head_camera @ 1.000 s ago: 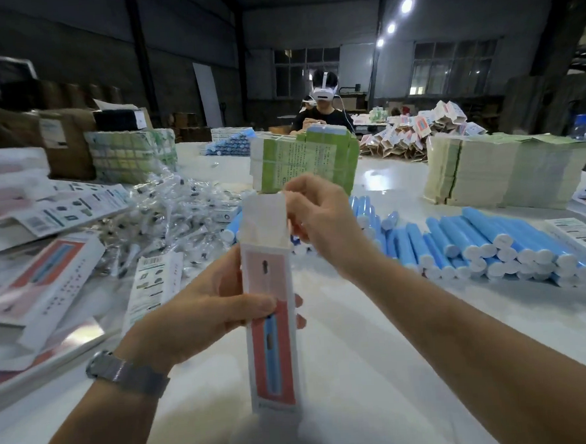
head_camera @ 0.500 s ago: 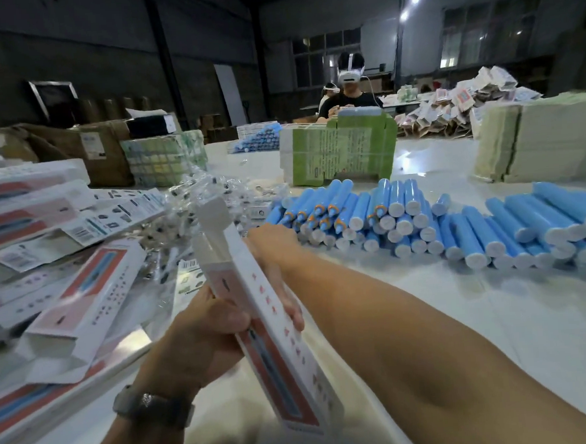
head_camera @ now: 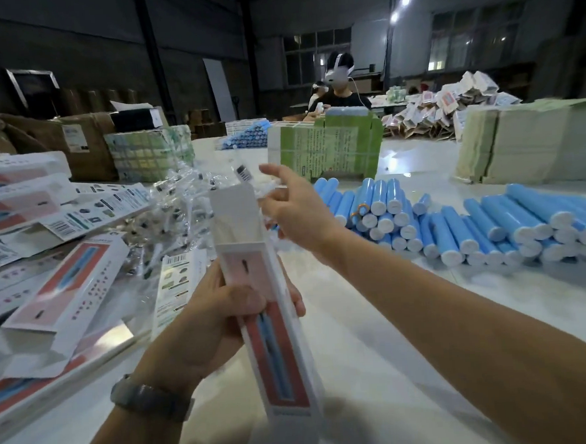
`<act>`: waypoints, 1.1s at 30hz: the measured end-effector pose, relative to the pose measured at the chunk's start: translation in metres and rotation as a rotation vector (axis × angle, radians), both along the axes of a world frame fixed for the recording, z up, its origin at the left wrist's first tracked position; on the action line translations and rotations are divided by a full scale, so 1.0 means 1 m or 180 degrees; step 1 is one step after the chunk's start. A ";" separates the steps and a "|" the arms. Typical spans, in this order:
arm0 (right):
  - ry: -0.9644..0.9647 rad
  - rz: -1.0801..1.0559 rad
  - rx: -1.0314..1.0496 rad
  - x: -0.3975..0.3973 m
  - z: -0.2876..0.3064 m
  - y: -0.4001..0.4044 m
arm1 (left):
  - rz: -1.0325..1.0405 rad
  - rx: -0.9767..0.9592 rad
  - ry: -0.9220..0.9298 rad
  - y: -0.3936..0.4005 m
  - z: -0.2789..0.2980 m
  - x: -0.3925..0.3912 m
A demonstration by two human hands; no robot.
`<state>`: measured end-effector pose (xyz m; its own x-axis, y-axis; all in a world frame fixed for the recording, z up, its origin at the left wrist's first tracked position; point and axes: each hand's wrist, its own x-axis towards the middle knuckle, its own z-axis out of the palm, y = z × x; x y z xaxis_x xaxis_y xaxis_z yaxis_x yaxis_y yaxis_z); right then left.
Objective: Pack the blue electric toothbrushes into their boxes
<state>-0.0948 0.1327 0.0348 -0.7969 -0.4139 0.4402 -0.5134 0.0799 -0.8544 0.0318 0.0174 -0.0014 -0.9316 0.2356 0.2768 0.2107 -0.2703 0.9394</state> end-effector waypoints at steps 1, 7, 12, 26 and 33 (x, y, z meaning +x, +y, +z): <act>-0.0028 0.0088 -0.0089 0.012 0.006 0.017 | -0.0110 -0.0013 0.0217 0.007 -0.001 -0.002; 0.0221 -0.0160 -0.0513 0.069 0.037 0.113 | 0.0269 -0.0233 0.0220 0.062 0.003 -0.019; 0.0554 -0.0355 -0.0757 0.094 0.049 0.165 | 0.0314 -0.0458 0.0322 0.097 0.009 -0.024; 0.1057 -0.0573 0.0144 0.113 0.065 0.173 | 0.0645 -0.0705 0.0944 0.114 -0.004 -0.009; 0.1285 -0.0831 0.0481 0.115 0.065 0.175 | 0.0694 -0.0663 0.0980 0.110 -0.004 -0.005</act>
